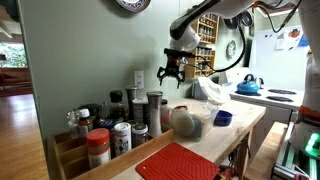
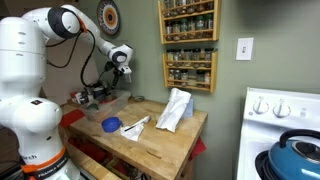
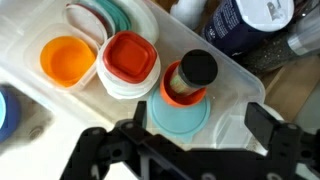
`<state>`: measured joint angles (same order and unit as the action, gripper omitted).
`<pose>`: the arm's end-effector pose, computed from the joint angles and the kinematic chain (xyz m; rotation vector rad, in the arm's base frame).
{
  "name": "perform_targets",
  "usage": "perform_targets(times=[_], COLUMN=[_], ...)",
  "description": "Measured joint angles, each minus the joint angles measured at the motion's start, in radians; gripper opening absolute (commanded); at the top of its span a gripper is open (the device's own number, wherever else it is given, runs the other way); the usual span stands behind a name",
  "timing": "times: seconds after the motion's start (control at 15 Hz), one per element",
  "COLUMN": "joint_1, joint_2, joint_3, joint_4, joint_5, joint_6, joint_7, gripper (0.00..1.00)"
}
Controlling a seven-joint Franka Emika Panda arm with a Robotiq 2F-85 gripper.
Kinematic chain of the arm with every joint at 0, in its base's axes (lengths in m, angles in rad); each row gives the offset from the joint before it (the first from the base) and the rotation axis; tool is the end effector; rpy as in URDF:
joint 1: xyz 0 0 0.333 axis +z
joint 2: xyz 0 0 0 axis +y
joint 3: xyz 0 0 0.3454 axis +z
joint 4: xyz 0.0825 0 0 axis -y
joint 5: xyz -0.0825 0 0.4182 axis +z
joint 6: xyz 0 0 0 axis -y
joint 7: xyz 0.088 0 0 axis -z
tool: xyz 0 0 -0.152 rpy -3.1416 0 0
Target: Pick up the orange cup from the clear container and put it on the table, pick up the spice bottle with a black lid from the table and put it in the orange cup, pick up the orange cup with the spice bottle and put it in the clear storage container
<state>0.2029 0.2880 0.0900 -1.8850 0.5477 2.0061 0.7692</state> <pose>0.5969 0.2327 0.3215 -2.5465 1.0115 0.5536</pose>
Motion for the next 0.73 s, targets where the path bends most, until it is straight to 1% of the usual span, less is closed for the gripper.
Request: perform_targets(times=[0.27,0.4,0.6,0.73], joint_1=[-0.007,-0.01,-0.02,-0.024], joint_2=[-0.102,-0.144,-0.194,-0.207], joint_3=[0.0,0.0,0.001,0.001], joint_4=[-0.005,-0.011,-0.029,-0.039], joint_5=[-0.139,-0.183,-0.193,-0.193], joint_6=[-0.015,-0.015,0.013,0.017], joint_7=[-0.087,-0.157,-0.27,-0.294], gripper=[1.0,1.0,1.0,1.0])
